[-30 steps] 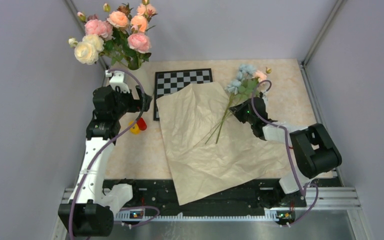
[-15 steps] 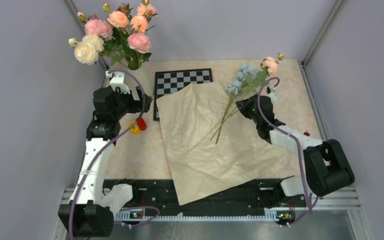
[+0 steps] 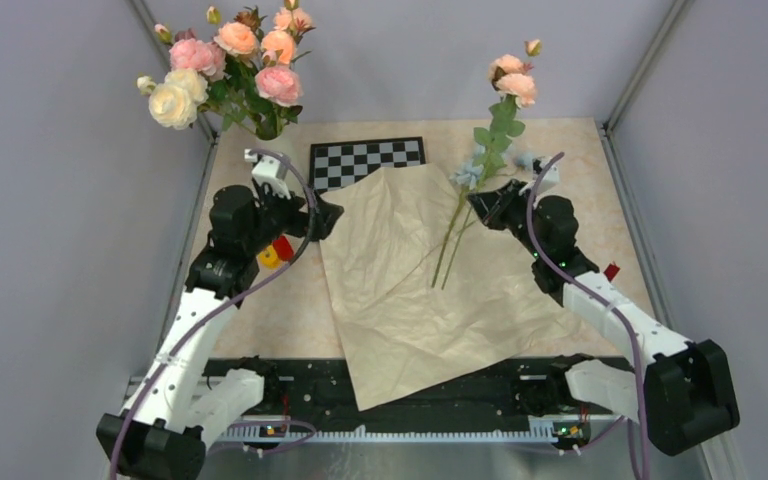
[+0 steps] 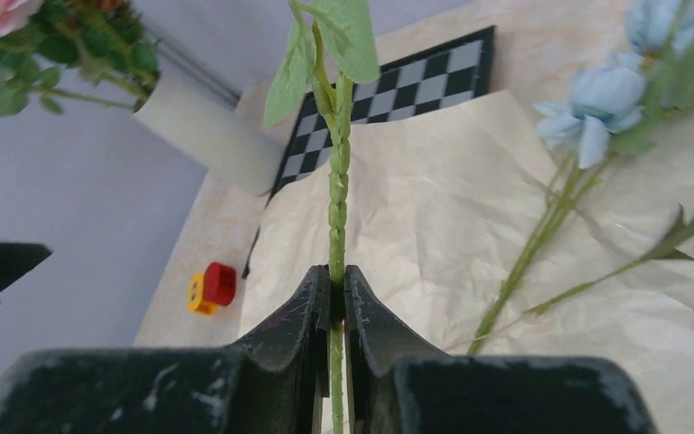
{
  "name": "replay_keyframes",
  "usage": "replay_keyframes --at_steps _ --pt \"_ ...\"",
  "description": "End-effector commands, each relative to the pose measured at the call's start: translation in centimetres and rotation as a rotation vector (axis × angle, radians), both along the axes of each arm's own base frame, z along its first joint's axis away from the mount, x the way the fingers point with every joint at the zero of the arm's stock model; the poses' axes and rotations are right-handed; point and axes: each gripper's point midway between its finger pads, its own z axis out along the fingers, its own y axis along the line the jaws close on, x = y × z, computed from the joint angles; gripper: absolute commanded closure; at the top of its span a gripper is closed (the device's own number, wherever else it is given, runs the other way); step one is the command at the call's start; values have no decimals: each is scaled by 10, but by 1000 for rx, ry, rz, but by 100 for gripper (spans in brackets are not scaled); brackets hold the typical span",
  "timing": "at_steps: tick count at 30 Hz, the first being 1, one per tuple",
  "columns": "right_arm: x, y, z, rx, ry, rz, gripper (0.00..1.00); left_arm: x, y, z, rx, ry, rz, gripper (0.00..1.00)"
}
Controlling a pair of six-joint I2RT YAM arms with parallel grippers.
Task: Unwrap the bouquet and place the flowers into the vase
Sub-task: Pick up the fake flower from the wrapping paper.
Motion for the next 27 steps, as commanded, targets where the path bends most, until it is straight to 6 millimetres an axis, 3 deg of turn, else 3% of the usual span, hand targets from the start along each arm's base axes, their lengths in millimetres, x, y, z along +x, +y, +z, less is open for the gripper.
replay_keyframes --at_steps 1,7,13,19,27 --pt "-34 33 65 -7 -242 232 100 -22 -45 44 -188 -82 -116 1" --pt "-74 76 102 34 -359 436 100 -50 -100 93 -452 -115 -329 1" --pt "-106 116 124 62 -421 623 100 -66 -136 123 -569 -122 -497 1" --pt "-127 140 128 63 -436 740 100 -70 -155 129 -646 -96 -571 1" --pt "-143 154 124 47 -421 851 100 -66 -159 136 -659 -116 -572 6"
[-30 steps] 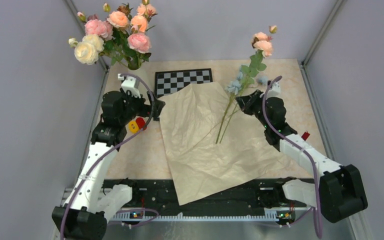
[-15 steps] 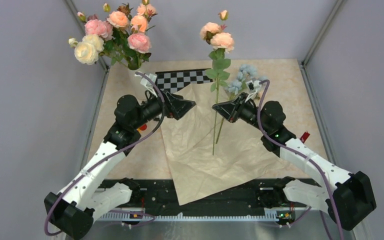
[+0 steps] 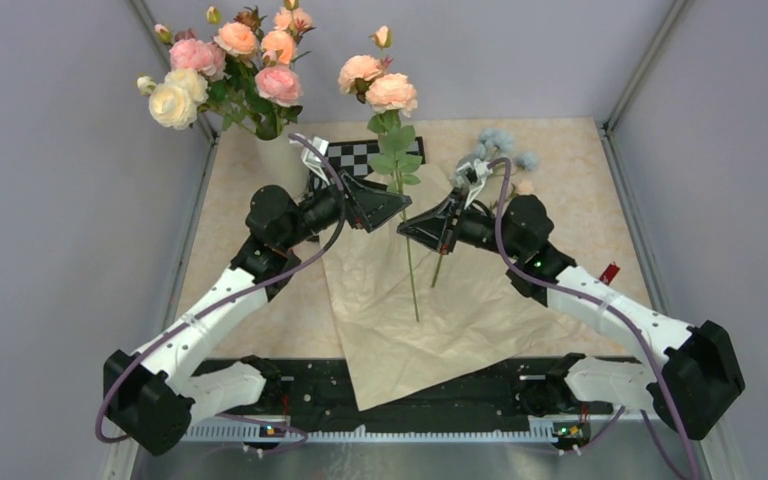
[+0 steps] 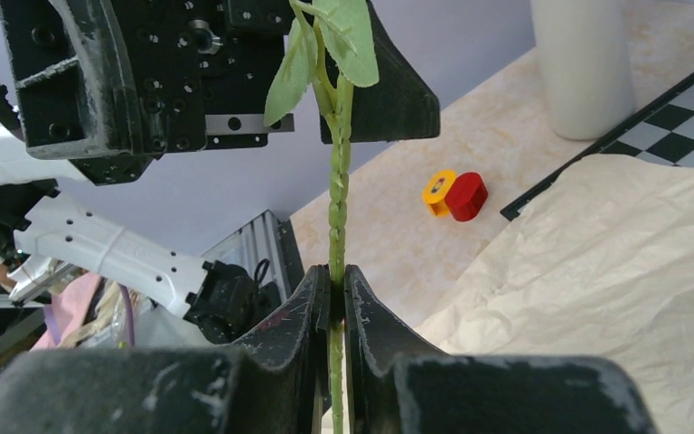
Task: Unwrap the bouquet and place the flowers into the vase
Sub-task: Pick up the fake flower from the wrapping paper.
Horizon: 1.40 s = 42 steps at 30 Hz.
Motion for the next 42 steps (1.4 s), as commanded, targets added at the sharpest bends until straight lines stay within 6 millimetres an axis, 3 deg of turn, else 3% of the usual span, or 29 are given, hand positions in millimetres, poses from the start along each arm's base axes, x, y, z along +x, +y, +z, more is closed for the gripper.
replay_keyframes --at_steps 1,9,19,23,31,32,37,39,42 --pt "-16 9 35 34 -116 88 100 -5 3 41 -86 -93 3 7" --pt "-21 12 28 -1 -105 118 100 1 6 44 -113 -83 37 34" --pt "-17 14 21 -20 -86 119 100 1 6 40 -104 -76 42 86" --pt "-16 14 21 -22 -84 110 100 3 6 36 -94 -65 54 100" --pt "-11 11 22 -17 -74 74 100 4 8 34 -78 -77 68 100" --pt "-10 11 23 -17 -73 68 97 4 8 34 -71 -84 69 100" --pt "-8 6 26 -16 -78 32 39 10 13 29 10 -166 104 100" --pt "-7 3 27 -21 -83 11 27 14 16 29 56 -201 116 100" --pt "-4 -4 26 -35 -96 -34 18 22 28 31 125 -249 160 100"
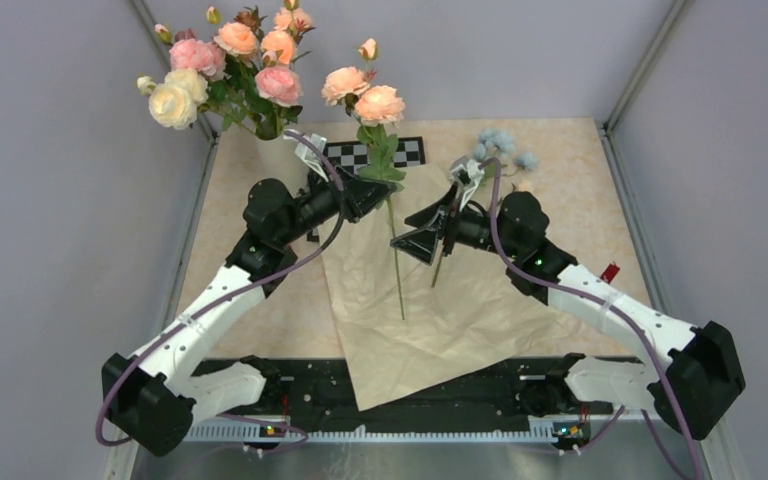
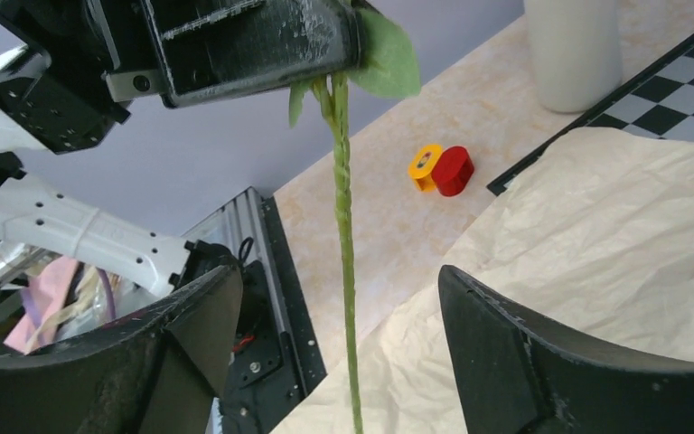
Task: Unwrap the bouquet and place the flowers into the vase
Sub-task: Pick up the fake flower from the wrapping paper, then insert the fake flower into the vase.
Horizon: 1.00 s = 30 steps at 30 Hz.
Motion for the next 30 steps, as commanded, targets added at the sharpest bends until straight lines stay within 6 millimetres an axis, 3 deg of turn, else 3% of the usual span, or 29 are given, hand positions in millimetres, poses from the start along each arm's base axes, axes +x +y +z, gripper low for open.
replay_keyframes --at_steps 1,8,18,24,30 --pt "2 -11 38 41 -107 -75 16 3 22 37 78 -194 67 100" --pt "27 -39 20 -54 -69 -295 10 33 80 48 204 -330 198 100" --pt "51 -90 -2 -109 -31 -472 7 51 169 104 377 -507 547 100" --pt "59 -118 -7 -108 -26 -544 6 56 218 131 369 -559 743 100" --pt "62 -134 -11 -110 -30 -585 5 61 254 157 268 -630 921 100"
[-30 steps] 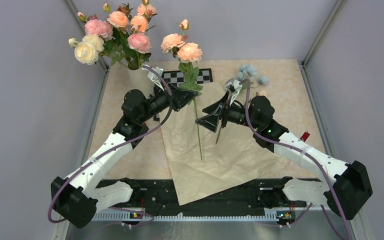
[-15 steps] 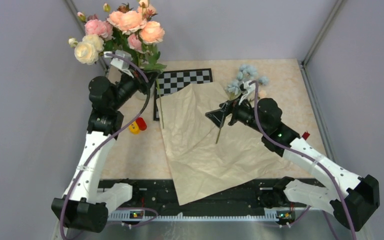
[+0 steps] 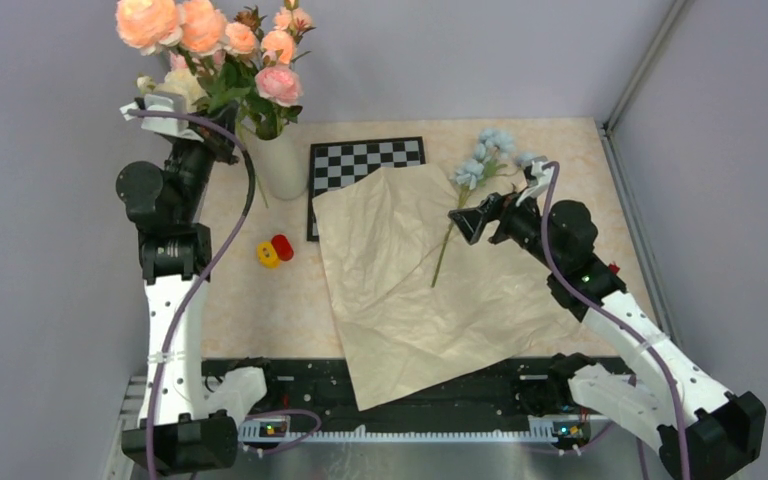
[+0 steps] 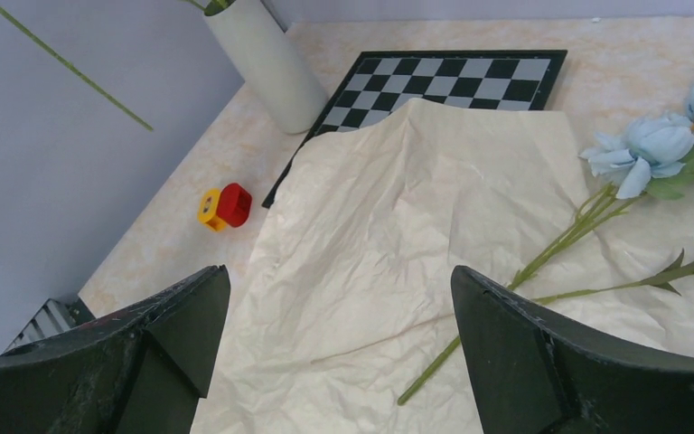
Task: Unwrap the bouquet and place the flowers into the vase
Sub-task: Insert the fake flower into the vase.
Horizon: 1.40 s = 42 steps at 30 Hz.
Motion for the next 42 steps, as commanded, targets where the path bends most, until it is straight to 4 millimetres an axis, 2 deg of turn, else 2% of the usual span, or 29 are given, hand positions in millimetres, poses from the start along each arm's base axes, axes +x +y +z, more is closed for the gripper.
replay_keyframes --at_steps 1,8,12,18,23,36,42 --pt "0 -11 6 4 -43 -25 5 -7 26 45 -79 -206 106 100" --pt "2 -18 6 7 -50 -47 5 -4 41 67 -168 -336 149 100" --pt "2 -20 9 4 -62 -52 5 4 47 74 -159 -375 175 100" --pt "3 -21 11 7 -74 -56 5 24 39 74 -115 -382 127 100" --pt "3 -22 17 12 -84 -56 5 37 45 71 -101 -400 153 100" --pt "1 -27 20 14 -84 -80 5 58 46 91 -114 -445 129 100" --pt "1 -28 19 13 -80 -82 5 74 49 79 -119 -425 134 100"
